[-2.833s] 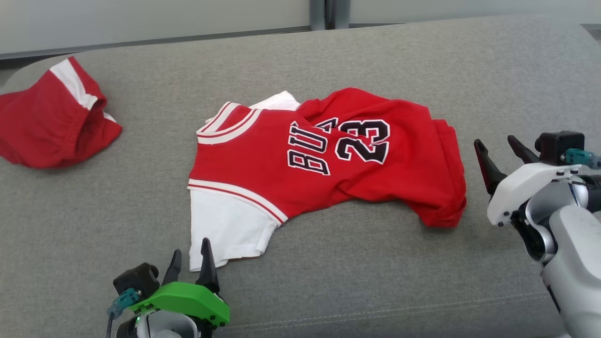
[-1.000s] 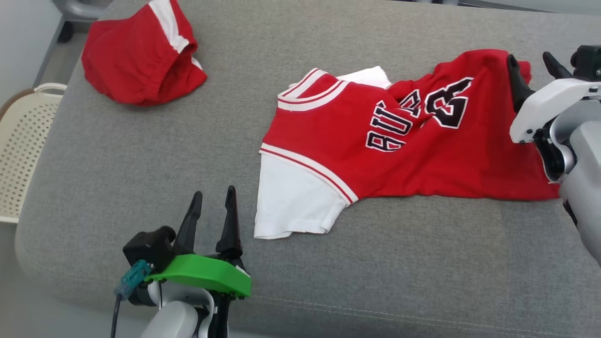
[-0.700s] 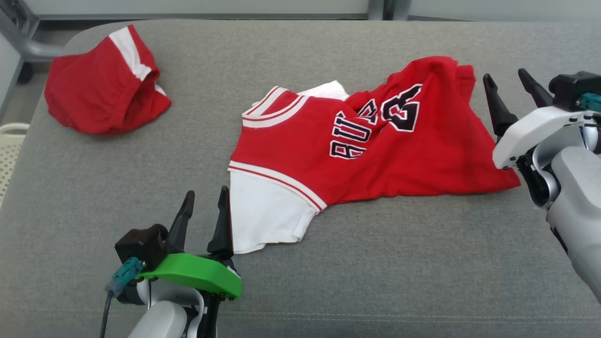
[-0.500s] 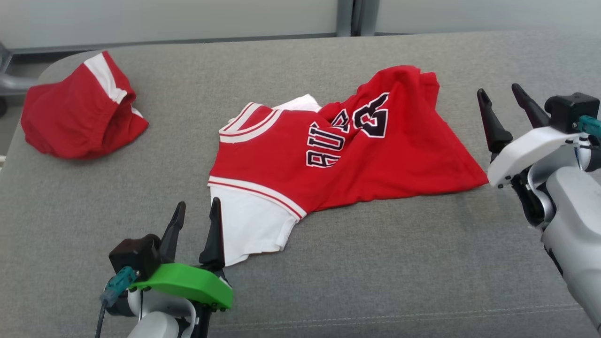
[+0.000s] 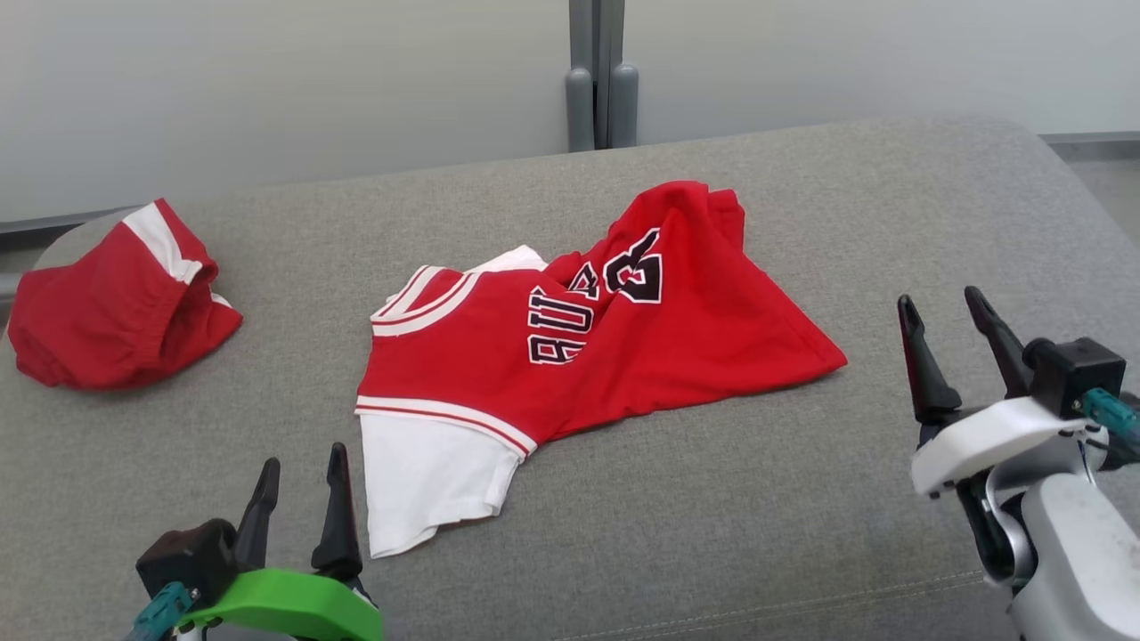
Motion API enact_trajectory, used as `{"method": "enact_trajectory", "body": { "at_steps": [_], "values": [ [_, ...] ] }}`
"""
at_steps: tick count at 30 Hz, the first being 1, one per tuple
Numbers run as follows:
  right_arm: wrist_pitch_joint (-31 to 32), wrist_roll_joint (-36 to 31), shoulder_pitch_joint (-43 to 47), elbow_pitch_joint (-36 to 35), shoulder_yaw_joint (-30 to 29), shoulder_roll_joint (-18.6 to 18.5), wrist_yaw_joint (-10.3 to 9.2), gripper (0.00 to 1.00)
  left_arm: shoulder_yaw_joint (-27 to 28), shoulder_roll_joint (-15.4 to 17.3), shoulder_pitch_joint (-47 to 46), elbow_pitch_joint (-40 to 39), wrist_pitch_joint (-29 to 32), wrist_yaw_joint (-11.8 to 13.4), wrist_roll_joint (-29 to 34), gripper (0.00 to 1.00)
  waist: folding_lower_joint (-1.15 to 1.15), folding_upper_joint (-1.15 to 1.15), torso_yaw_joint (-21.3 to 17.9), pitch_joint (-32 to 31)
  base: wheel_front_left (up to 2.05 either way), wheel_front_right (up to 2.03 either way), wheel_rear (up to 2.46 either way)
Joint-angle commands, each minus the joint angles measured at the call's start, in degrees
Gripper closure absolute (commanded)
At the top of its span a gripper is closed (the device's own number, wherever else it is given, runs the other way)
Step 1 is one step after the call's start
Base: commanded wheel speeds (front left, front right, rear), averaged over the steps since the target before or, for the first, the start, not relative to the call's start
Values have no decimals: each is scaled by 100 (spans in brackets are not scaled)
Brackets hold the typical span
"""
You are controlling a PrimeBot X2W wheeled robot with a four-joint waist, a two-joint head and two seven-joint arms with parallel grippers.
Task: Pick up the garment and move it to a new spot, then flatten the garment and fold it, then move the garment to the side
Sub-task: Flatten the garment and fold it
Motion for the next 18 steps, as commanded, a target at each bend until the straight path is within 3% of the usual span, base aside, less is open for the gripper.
{"method": "enact_trajectory", "body": {
  "at_steps": [1,10,18],
  "values": [
    [125,-146,337,-271,-162,178,-7,0,82,80,185,-82,-43,57,-38,0,0,0,-51,-90,0,0,0],
    [543,-363,1182,-1198,-476,746,-4,0,317,257,627,-288,-102,49,-227,0,0,0,-4,-151,0,0,0],
    [735,-573,1448,-1529,-492,975,-5,0,433,401,845,-283,-151,-73,-281,0,0,0,108,-209,0,0,0]
  ]
}}
